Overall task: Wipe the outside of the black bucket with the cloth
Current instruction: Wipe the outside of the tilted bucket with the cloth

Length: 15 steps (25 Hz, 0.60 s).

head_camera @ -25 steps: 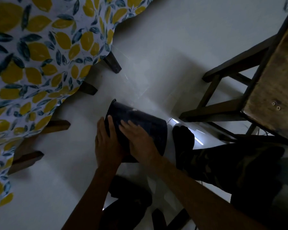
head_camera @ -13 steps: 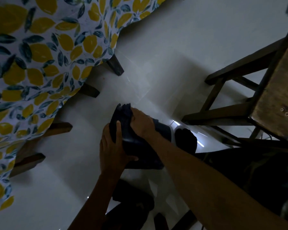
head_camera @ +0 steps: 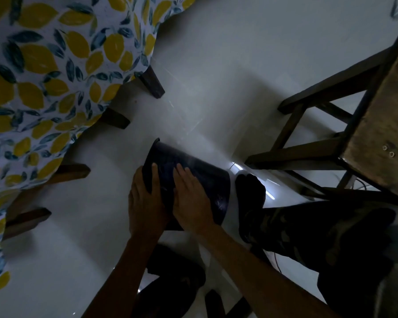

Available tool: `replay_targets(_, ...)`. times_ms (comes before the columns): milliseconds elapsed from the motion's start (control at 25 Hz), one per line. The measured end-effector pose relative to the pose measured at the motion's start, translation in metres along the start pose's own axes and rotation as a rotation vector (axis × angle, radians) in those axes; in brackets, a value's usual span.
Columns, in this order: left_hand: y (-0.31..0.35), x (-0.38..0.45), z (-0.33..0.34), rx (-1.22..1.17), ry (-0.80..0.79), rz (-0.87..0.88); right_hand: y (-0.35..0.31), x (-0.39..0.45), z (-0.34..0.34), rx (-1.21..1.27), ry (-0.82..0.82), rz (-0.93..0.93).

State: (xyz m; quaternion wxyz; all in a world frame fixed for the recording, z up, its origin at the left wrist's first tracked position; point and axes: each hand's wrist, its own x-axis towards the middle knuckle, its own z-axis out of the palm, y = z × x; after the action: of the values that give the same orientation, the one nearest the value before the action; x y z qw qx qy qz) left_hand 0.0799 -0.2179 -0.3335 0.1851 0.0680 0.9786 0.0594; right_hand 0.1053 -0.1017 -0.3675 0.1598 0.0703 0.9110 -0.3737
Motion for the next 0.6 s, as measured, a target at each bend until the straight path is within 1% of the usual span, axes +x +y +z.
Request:
replay_targets(80,0.003,0.003,-0.002,-0.040,0.012,0.004,0.002,0.011,-0.001,0.019,0.028,0.010)
replay_targets(200,0.002,0.027,-0.004,-0.083,-0.026,0.068,0.012,0.068,-0.013,0.081,0.018,0.136)
replay_targets(240,0.003,0.032,-0.004,-0.078,-0.009,0.118,0.019,0.091,-0.018,0.098,-0.030,0.187)
replay_targets(280,0.005,0.034,-0.003,-0.077,0.011,0.149,0.026,0.111,-0.025,0.121,-0.135,0.246)
replay_targets(360,0.008,0.030,-0.004,-0.066,-0.009,0.127,0.044,0.144,-0.032,0.166,-0.413,0.356)
replay_targets(400,0.008,0.026,-0.003,-0.062,-0.036,0.102,0.052,0.154,-0.034,0.164,-0.501,0.395)
replay_targets(440,0.007,0.022,-0.001,-0.059,-0.053,0.087,0.058,0.157,-0.034,0.149,-0.527,0.411)
replay_targets(520,0.004,0.018,0.003,-0.054,-0.075,0.080,0.054,0.148,-0.033,0.149,-0.458,0.391)
replay_targets(600,0.008,0.017,0.000,-0.062,-0.083,0.063,0.042,0.126,-0.033,0.182,-0.320,0.342)
